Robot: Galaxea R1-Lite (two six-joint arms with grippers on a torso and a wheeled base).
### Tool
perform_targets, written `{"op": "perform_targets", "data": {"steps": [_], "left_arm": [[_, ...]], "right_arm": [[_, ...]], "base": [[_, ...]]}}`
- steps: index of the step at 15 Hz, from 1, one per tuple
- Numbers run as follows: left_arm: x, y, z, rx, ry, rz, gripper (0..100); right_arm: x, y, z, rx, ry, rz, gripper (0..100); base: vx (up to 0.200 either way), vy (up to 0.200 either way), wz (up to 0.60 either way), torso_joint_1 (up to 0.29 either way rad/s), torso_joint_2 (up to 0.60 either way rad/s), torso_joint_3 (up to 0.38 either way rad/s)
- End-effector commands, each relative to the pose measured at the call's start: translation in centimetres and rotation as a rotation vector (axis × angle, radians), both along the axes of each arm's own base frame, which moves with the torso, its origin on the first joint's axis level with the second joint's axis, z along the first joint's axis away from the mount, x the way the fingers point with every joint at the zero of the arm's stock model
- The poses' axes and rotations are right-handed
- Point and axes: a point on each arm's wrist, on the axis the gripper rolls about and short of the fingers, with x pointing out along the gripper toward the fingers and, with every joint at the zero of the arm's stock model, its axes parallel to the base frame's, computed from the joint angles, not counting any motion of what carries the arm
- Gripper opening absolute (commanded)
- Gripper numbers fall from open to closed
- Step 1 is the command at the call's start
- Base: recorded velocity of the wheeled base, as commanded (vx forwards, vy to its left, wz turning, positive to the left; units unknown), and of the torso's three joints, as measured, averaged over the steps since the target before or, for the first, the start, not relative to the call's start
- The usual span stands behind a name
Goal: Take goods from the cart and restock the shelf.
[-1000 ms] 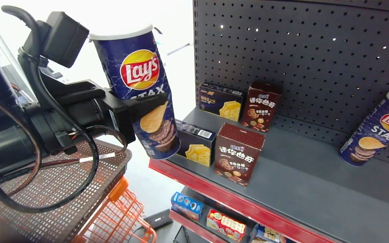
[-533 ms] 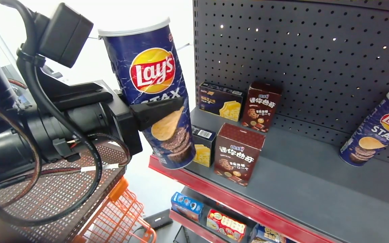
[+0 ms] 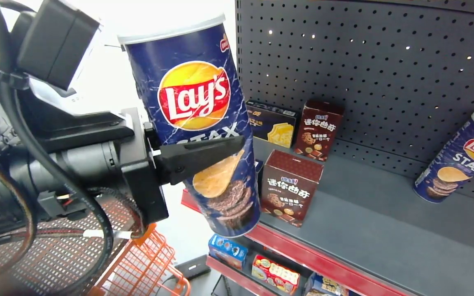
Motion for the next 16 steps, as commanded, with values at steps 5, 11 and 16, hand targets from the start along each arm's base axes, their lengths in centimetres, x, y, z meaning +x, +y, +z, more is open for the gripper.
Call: {"op": "perform_targets", "data": {"steps": [5,11,16], "left_arm": [[-2.4,0.3,-1.8,0.027,0.029,-0.108,0],[-2.4,0.3,-1.7,0.026,0.025,-0.109,0],[-2.3,0.2,-1.8,0.029,0.026,-0.112,0]], "right_arm": [[0.0,0.0,0.0,0.0,0.001,0.002,100],[0.0,0.0,0.0,0.0,0.001,0.002,100],[0.0,0.0,0.0,0.0,0.001,0.002,100]], "base": [[0.0,0.0,0.0,0.0,0.0,0.0],[0.0,0.0,0.0,0.0,0.0,0.0],[0.0,0.0,-0.6,0.002,0.0,0.003]]}}
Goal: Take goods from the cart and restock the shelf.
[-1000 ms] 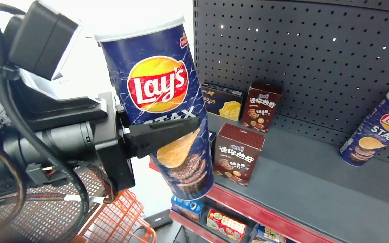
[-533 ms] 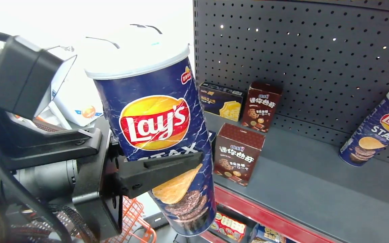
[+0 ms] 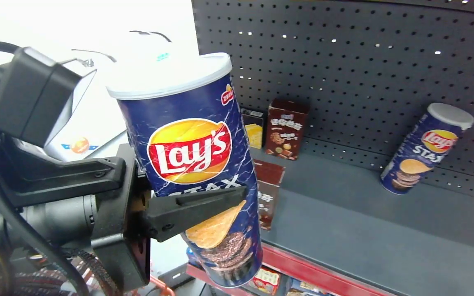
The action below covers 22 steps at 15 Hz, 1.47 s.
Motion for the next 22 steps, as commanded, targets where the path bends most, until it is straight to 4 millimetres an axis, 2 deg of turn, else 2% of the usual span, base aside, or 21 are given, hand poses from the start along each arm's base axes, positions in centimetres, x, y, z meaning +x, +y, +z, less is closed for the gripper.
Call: {"op": "perform_targets", "data": {"steps": [1,7,16,22], "left_arm": [[0.1,-0.1,0.0,0.0,0.001,-0.001,0],[0.1,-0.1,-0.2,0.003,0.005,-0.001,0],[0.2,0.2,-0.4,0.006,0.008,0.014,0],[1.8,0.6,-0.8,0.022,0.022,0.04,0]], "right_arm": [[0.0,0.0,0.0,-0.001,0.001,0.001,100],[0.0,0.0,0.0,-0.001,0.001,0.001,100],[0.0,0.0,0.0,-0.001,0.001,0.001,100],[0.0,0.0,0.0,-0.002,0.009,0.005,100]], "base": [[0.0,0.0,-0.6,0.007,0.0,0.002],[0.0,0.0,-0.6,0.002,0.0,0.0],[0.0,0.0,0.0,0.0,0.0,0.0],[0.0,0.0,0.0,0.0,0.0,0.0]]}}
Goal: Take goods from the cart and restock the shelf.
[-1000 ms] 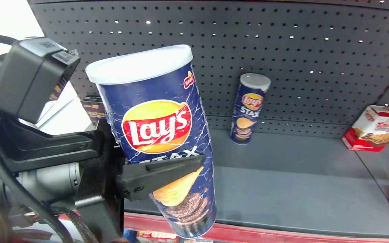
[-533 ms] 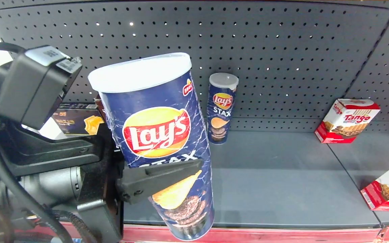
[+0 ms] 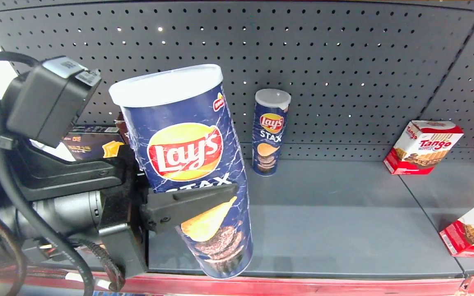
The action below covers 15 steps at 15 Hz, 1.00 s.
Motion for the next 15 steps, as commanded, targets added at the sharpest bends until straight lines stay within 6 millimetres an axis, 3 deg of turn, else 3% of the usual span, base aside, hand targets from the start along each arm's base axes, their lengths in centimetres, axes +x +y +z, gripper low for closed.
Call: {"op": "perform_targets", "data": {"steps": [1,3,4,5,6,7,12,15], "left_arm": [[0.7,-0.5,-0.2,0.009,0.011,0.004,0],[1.0,-0.8,-0.7,0.025,0.019,-0.002,0],[1.3,-1.1,-0.9,0.031,0.026,-0.002,0],[1.4,-1.2,-1.0,0.034,0.031,-0.004,0],[1.6,-1.3,-1.1,0.038,0.036,0.001,0],[1.9,-1.3,-1.3,0.043,0.042,0.007,0],[2.4,-0.9,-1.2,0.041,0.042,0.032,0],[2.9,-0.3,-1.0,0.034,0.037,0.064,0]], "right_arm": [[0.3,0.0,0.1,0.001,0.036,0.005,100],[0.4,0.0,0.4,0.0,0.051,0.032,100],[0.3,-0.1,2.0,0.009,0.021,0.058,100],[1.4,0.0,10.7,0.09,-0.029,0.091,100],[3.4,0.2,14.1,0.169,0.0,0.101,100],[4.4,0.4,16.0,0.144,0.012,0.19,100],[11.5,3.3,16.0,-0.011,0.141,0.443,100],[15.9,5.3,16.7,-0.028,0.17,0.485,100]], "base": [[0.0,0.0,0.0,0.0,0.0,0.0],[0.0,0.0,0.0,0.0,0.0,0.0],[0.0,0.0,0.0,0.0,0.0,0.0],[0.0,0.0,0.0,0.0,0.0,0.0],[0.0,0.0,0.0,0.0,0.0,0.0],[0.0,0.0,0.0,0.0,0.0,0.0],[0.0,0.0,0.0,0.0,0.0,0.0],[0.0,0.0,0.0,0.0,0.0,0.0]]}}
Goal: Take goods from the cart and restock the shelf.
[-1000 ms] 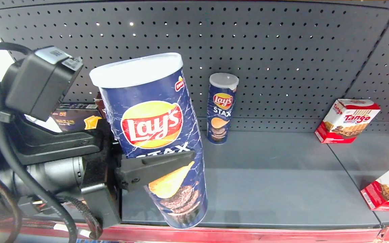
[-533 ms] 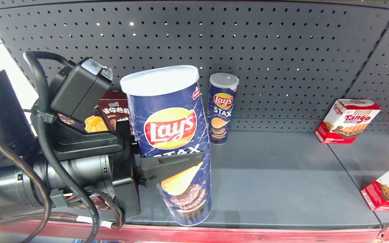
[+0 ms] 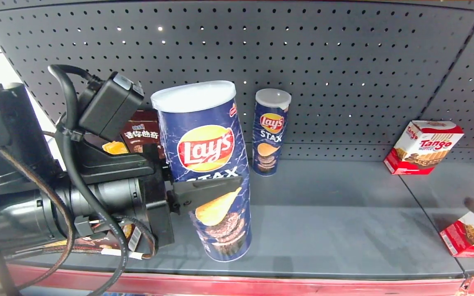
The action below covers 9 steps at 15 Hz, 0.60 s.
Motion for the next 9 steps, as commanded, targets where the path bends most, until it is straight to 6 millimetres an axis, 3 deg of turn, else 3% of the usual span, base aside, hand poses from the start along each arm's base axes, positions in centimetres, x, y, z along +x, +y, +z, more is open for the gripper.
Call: {"op": "perform_targets", "data": {"steps": [1,5,9], "left_arm": [[0.2,0.4,0.1,-0.002,0.0,0.021,0],[0.3,0.9,0.0,-0.002,0.003,0.04,0],[0.4,0.8,-0.1,0.001,0.007,0.04,0]], "right_arm": [[6.5,3.0,0.0,-0.055,0.109,0.073,100],[13.1,5.3,0.0,-0.142,0.078,0.207,100],[17.9,7.2,-0.1,-0.117,-0.003,0.377,100]], "base": [[0.0,0.0,0.0,0.0,0.0,0.0],[0.0,0.0,0.0,0.0,0.0,0.0],[0.0,0.0,0.0,0.0,0.0,0.0]]}}
